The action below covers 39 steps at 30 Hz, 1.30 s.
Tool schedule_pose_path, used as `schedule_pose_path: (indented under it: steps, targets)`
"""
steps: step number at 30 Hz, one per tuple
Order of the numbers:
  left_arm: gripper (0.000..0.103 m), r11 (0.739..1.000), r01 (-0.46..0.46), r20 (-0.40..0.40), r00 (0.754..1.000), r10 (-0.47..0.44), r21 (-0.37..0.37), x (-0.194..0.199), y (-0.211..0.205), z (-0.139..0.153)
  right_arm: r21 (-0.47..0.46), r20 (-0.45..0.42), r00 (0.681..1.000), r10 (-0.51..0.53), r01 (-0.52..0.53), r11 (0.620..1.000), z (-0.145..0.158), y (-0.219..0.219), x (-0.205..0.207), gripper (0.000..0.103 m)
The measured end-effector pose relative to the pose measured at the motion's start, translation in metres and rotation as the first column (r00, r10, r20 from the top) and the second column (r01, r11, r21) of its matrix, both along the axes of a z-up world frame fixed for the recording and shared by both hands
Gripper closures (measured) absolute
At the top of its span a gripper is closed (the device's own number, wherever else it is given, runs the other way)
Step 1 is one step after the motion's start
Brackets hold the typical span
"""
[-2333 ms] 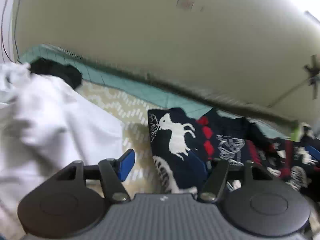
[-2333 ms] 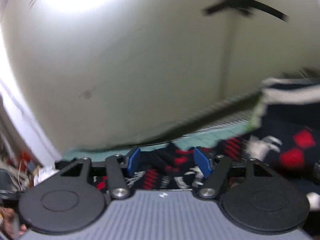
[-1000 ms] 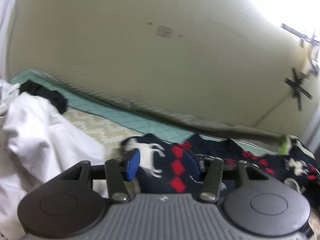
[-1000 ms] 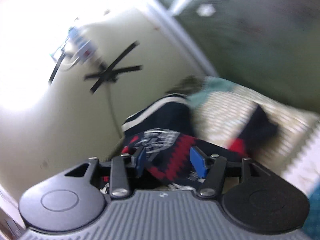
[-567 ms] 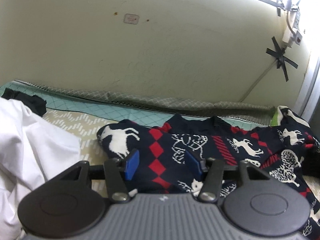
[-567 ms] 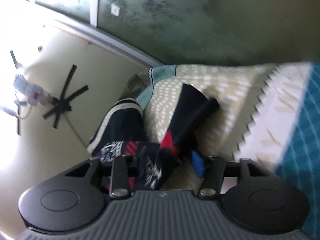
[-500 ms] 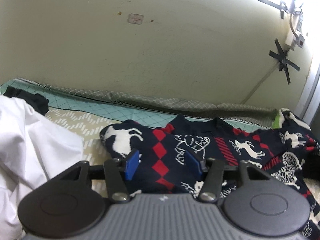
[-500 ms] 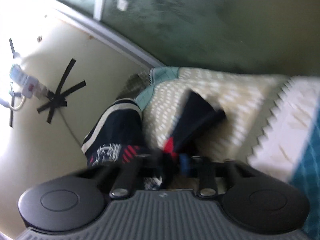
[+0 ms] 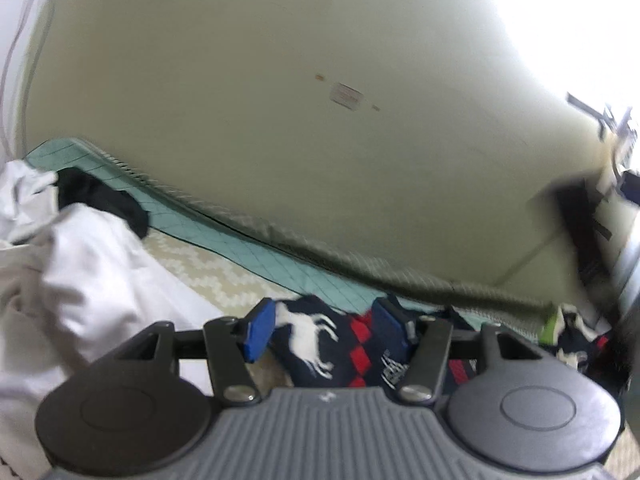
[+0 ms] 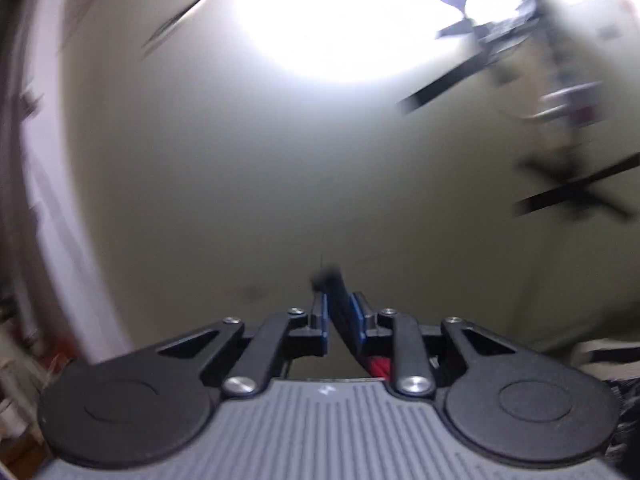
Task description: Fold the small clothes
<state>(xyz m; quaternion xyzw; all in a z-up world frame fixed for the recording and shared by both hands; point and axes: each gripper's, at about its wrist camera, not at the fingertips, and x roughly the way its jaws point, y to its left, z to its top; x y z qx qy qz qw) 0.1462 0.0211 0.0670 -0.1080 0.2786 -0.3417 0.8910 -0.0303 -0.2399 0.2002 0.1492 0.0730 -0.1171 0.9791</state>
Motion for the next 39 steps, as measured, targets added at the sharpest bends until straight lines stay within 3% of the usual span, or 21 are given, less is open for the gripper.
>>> schedule_pose_path:
  steps: [4,9,12,14,17,19,24,26,28,29,32,34,36,39]
  targets:
    - [0.048,0.997,-0.065,-0.035,0.997,0.064,-0.048,0.012,0.021,0.004,0.053,-0.078,0.982,0.170,-0.166,0.985,-0.047,0.049,0.061,0.085]
    - [0.048,0.995,-0.085,-0.068,0.994,0.081,-0.061,0.018,0.027,0.004,0.164,-0.210,0.946,0.245,-0.213,0.963,-0.116,0.062,0.094,0.084]
    - [0.048,0.996,-0.069,-0.072,0.995,0.066,-0.048,0.015,0.021,0.003,0.136,-0.284,0.930,0.233,-0.201,0.970,-0.123,0.049,0.092,0.082]
    - [0.047,0.998,-0.060,-0.069,0.996,0.057,-0.037,0.012,0.019,0.003,0.023,-0.348,0.925,0.156,-0.158,0.987,-0.123,0.042,0.091,0.081]
    - [0.046,0.999,-0.051,-0.050,0.997,0.050,-0.012,0.010,0.011,0.001,-0.098,-0.438,0.897,0.060,-0.114,0.989,-0.138,0.035,0.097,0.069]
    - [0.046,0.999,-0.045,-0.054,0.998,0.045,0.000,0.010,0.008,-0.001,-0.075,-0.480,0.876,0.054,-0.103,0.992,-0.154,0.026,0.105,0.022]
    - [0.046,0.999,-0.021,-0.070,0.997,0.023,0.025,0.009,0.002,-0.006,-0.080,-0.500,0.865,0.045,-0.098,0.992,-0.178,0.018,0.119,0.033]
    - [0.046,0.999,-0.020,-0.068,0.997,0.022,0.031,0.009,0.001,-0.006,-0.126,-0.528,0.849,0.019,-0.101,0.987,-0.184,0.023,0.130,0.038]
    - [0.046,0.999,-0.029,-0.069,0.997,0.031,0.027,0.009,0.003,-0.006,-0.222,-0.535,0.844,-0.038,-0.096,0.970,-0.185,0.033,0.138,0.091]
    - [0.046,0.999,-0.037,-0.072,0.997,0.038,0.021,0.010,0.006,-0.005,-0.237,-0.527,0.848,-0.059,-0.079,0.968,-0.183,0.033,0.138,0.095]
    - [0.046,0.997,-0.073,-0.092,0.993,0.072,-0.007,0.014,0.017,-0.004,-0.152,-0.406,0.913,-0.053,-0.010,0.988,-0.157,0.034,0.122,0.096]
    - [0.046,0.995,-0.092,-0.114,0.990,0.088,-0.035,0.019,0.024,-0.004,-0.060,-0.323,0.946,0.035,-0.057,0.997,-0.139,0.046,0.114,0.096]
    - [0.046,0.994,-0.101,-0.129,0.987,0.095,-0.046,0.021,0.028,-0.005,-0.037,-0.273,0.953,0.134,-0.150,0.988,-0.128,0.071,0.114,0.096]
    - [0.046,0.992,-0.120,-0.139,0.984,0.113,-0.040,0.024,0.030,-0.007,0.017,-0.240,0.935,0.263,-0.267,0.964,-0.125,0.103,0.120,0.096]
